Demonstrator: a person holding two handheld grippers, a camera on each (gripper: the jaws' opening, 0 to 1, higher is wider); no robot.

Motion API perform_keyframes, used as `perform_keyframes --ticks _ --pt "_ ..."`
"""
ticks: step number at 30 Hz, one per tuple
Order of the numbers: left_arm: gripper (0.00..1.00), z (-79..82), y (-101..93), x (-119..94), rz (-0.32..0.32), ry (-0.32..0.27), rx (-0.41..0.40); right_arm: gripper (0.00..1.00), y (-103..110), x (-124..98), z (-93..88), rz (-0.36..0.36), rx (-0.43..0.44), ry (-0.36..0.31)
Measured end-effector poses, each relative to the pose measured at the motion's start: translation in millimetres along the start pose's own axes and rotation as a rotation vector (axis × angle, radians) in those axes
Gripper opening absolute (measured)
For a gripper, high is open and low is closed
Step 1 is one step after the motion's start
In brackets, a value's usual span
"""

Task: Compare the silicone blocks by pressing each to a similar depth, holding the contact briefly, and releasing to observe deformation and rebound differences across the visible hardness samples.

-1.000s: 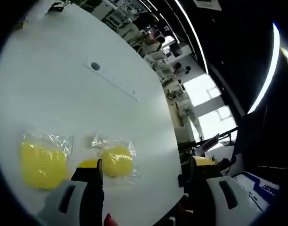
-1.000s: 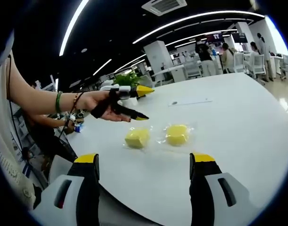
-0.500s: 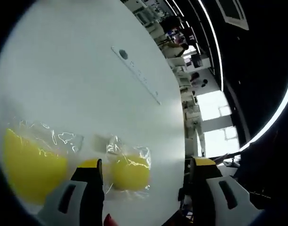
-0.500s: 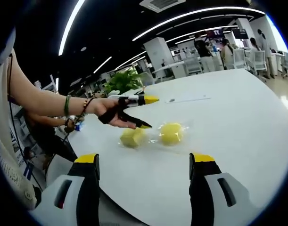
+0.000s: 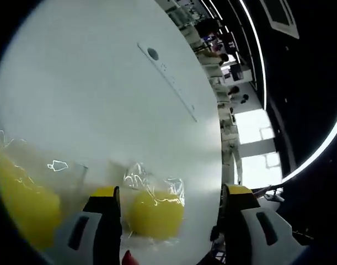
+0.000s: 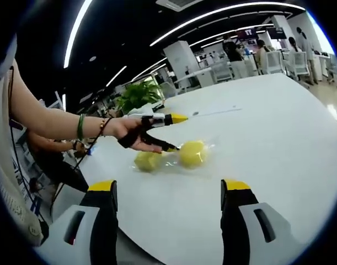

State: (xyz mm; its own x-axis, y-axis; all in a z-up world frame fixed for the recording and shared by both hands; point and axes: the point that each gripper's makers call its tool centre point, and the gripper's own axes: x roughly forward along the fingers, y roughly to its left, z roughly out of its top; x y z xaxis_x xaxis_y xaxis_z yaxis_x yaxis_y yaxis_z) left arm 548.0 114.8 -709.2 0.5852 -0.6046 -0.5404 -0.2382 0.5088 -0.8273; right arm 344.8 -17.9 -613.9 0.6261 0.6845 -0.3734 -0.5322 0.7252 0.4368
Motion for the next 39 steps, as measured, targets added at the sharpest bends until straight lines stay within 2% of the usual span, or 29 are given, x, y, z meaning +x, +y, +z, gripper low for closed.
perform_keyframes --ticks 4,10,17,20,21,24,27,30,33,34,37,39 --pt "0.68 6.3 4.4 6 0.005 -0.005 0.002 0.71 -2 3 -0.2 0.001 -0.002 0.005" --pt "0.55 6.5 9.2 11 0.014 -0.003 0.019 0.71 -9 6 -4.6 -0.003 0.012 0.012" --pt "0.3 -2.7 19.6 14 0.074 0.015 0.083 0.7 -10 5 -4.8 -0.003 0.018 0.009" --pt "0.2 -3.5 21.6 17 0.081 0.019 0.092 0.69 -12 4 -4.7 -0.007 0.022 0.008" --pt "0.18 -6.4 22.7 20 0.078 0.035 0.118 0.69 -14 3 -5.6 -0.009 0.022 0.011" --pt "0.16 -4.8 21.1 21 0.069 0.026 0.104 0.69 -16 2 -7.5 -0.016 0.023 0.015" --pt "0.14 -4.1 21.6 22 0.073 0.032 0.135 0.69 -18 0 -7.8 -0.021 0.031 0.011" --pt "0.08 -4.2 16.8 24 0.036 0.027 0.183 0.67 -19 -1 -9.0 -0.024 0.027 0.018" --pt "0.03 -2.3 16.2 24 0.03 0.016 0.172 0.67 -20 -3 -8.1 -0.028 0.031 0.013" --pt "0.0 -3.2 14.2 23 0.03 0.02 0.173 0.67 -20 -4 -7.4 -0.029 0.03 0.011" --pt "0.0 -3.4 12.6 22 0.043 0.046 0.236 0.66 -21 -5 -6.3 -0.033 0.03 0.008" --pt "0.0 -3.8 13.0 20 0.052 0.052 0.227 0.66 -20 -5 -5.5 -0.034 0.027 0.006"
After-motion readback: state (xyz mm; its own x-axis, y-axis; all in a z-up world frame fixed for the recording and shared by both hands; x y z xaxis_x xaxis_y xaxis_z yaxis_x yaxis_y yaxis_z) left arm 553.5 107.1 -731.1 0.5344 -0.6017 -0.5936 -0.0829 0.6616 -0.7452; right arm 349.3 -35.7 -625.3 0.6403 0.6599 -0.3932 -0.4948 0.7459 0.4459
